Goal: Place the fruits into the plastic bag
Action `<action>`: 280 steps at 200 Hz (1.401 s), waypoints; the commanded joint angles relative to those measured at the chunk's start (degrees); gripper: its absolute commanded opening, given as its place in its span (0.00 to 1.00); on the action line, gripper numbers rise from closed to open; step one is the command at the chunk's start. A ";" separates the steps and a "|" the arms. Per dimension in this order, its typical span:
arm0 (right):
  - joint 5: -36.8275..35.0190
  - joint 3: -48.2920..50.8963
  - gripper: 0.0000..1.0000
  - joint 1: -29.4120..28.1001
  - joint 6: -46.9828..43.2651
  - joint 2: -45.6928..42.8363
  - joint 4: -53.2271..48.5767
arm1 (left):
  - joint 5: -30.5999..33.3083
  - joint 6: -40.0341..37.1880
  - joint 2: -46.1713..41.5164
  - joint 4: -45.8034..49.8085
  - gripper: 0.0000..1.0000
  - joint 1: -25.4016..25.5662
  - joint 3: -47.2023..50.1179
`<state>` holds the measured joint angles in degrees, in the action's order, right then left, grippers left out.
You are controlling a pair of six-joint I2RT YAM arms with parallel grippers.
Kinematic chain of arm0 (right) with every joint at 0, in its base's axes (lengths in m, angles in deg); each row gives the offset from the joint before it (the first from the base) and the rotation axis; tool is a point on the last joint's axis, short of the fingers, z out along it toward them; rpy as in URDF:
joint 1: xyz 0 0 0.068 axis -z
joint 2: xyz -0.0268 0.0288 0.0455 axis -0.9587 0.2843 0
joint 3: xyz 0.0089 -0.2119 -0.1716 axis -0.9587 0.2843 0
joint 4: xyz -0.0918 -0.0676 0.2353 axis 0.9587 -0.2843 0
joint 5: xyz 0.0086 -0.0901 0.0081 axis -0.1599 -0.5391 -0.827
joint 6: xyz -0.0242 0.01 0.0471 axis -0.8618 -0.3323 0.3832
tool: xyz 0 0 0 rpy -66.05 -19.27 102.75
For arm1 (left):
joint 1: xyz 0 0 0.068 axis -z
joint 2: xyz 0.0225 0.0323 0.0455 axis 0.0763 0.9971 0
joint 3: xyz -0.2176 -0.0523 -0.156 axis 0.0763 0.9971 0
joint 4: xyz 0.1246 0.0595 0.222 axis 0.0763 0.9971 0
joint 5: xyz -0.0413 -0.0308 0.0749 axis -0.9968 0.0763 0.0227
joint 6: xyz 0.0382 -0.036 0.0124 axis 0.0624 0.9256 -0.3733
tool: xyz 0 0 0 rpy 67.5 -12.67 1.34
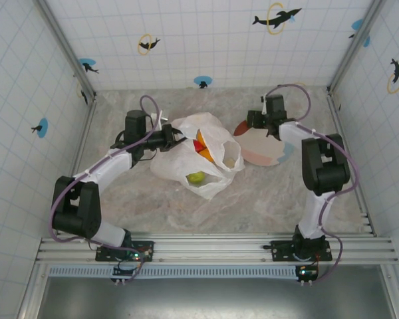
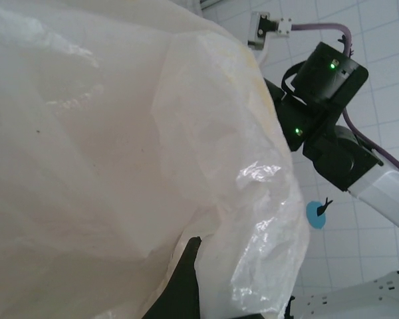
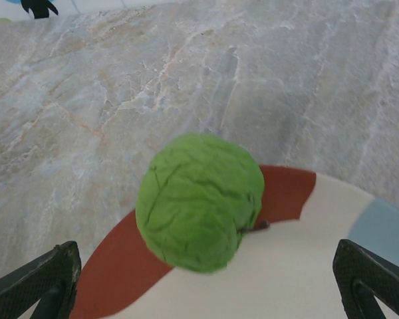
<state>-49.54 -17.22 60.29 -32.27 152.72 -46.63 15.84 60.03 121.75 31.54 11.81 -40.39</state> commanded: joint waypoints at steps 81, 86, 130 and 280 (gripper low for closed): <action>-5.14 -17.32 0.98 -1.51 -9.36 14.47 -9.49 | -0.67 -1.51 1.19 1.15 0.00 -0.11 -0.23; -4.99 -17.99 0.98 -1.56 -9.47 14.96 -9.91 | -0.68 -1.52 1.23 1.20 0.00 -0.14 -0.14; -3.16 -20.52 0.84 -1.49 -9.52 17.22 -11.52 | -0.69 -1.71 1.16 1.41 0.00 -0.10 -0.13; 0.46 0.79 0.64 -1.94 -6.55 -8.15 -9.02 | -1.05 -1.05 1.07 0.67 0.00 -0.17 0.00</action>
<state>-51.48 -24.02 59.11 -41.16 153.77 -58.01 15.80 59.92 122.30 32.62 11.81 -40.39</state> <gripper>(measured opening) 0.679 0.041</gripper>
